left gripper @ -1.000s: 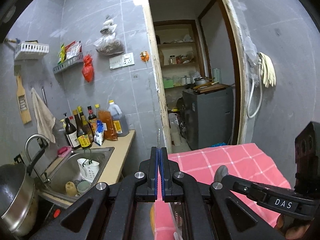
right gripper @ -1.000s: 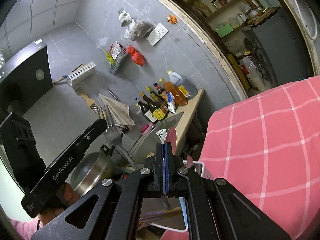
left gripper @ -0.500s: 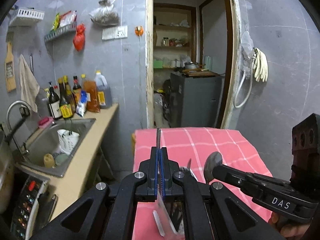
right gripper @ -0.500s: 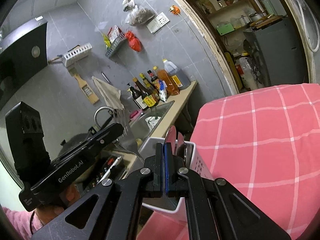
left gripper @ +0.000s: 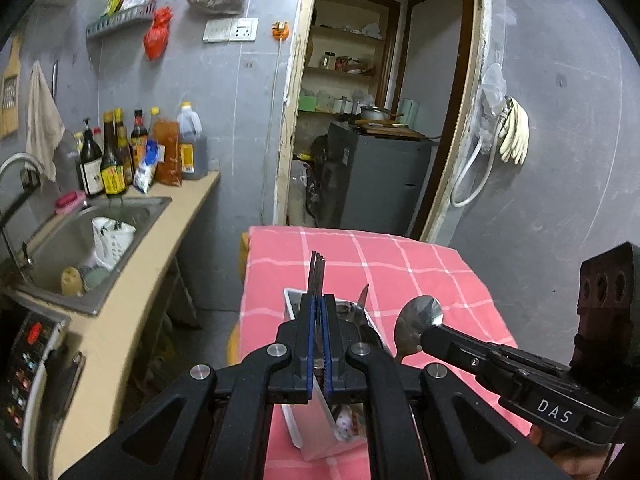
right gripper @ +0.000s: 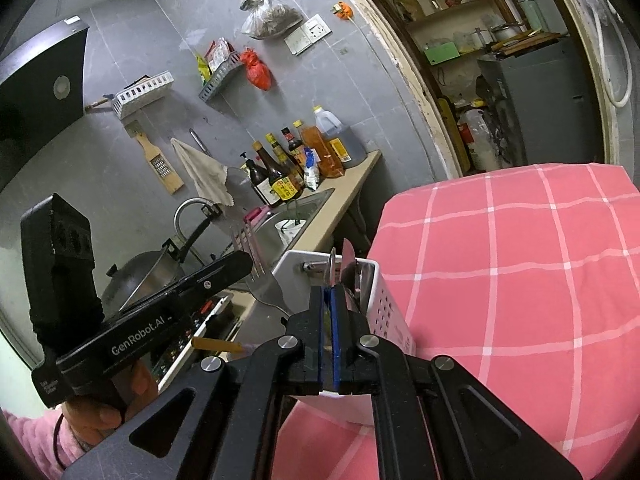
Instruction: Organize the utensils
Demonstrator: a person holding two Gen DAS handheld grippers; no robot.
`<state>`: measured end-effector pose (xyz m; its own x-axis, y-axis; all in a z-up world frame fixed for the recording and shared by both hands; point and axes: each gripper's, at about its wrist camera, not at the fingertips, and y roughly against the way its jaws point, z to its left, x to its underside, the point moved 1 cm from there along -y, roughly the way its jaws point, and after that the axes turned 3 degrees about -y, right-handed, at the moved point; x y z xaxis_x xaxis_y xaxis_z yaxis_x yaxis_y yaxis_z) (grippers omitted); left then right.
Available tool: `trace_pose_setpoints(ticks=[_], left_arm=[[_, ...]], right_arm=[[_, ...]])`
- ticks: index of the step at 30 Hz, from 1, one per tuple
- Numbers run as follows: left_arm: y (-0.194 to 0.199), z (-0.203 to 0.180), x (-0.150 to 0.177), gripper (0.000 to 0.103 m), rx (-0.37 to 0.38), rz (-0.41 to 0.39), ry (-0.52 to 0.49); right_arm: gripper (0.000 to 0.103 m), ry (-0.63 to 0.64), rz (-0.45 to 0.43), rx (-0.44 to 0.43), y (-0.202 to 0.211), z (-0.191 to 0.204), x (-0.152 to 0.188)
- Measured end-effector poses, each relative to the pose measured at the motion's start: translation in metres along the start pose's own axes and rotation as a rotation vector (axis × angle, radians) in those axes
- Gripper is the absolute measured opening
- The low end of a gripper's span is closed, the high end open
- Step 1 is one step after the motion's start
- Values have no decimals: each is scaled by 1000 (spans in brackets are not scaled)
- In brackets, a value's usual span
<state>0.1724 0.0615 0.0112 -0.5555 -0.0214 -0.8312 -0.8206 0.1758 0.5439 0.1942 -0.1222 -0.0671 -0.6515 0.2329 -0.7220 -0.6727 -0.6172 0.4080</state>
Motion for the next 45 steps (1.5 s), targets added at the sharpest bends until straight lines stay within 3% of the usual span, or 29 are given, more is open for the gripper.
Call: trace_pose_setpoints(ticks=[13, 16, 18, 20, 21, 22, 25, 27, 29, 32, 36, 40, 45], left_arm=[[8, 8, 5, 6, 75, 11, 49], [12, 8, 4, 12, 81, 3, 48], [16, 6, 4, 23, 88, -7, 52], [23, 6, 5, 53, 97, -32, 60], [28, 6, 6, 59, 94, -52, 62], [34, 4, 8, 61, 92, -80, 60], [42, 2, 12, 62, 101, -80, 59], [48, 1, 17, 70, 113, -83, 67], [56, -1, 22, 82, 107, -101, 64], [68, -7, 30, 96, 89, -118, 28], [84, -15, 41, 103, 56, -160, -5], [93, -28, 56, 103, 20, -172, -48], [101, -41, 72, 103, -3, -166, -80]], right_arm=[[4, -1, -32, 48, 17, 12, 5], [4, 2, -57, 79, 27, 14, 5], [6, 9, -75, 105, 34, 16, 3], [28, 12, -105, 136, 45, 17, 3], [35, 14, -120, 149, 51, 17, 3], [40, 18, -136, 162, 57, 17, 3], [40, 38, -167, 220, 78, 18, 5], [43, 51, -184, 262, 91, 19, 7], [56, 59, -208, 303, 107, 18, 12], [68, 67, -225, 354, 131, 17, 19], [79, 95, -237, 419, 159, 17, 29], [93, 131, -241, 480, 181, 20, 40], [95, 157, -234, 548, 197, 23, 56]])
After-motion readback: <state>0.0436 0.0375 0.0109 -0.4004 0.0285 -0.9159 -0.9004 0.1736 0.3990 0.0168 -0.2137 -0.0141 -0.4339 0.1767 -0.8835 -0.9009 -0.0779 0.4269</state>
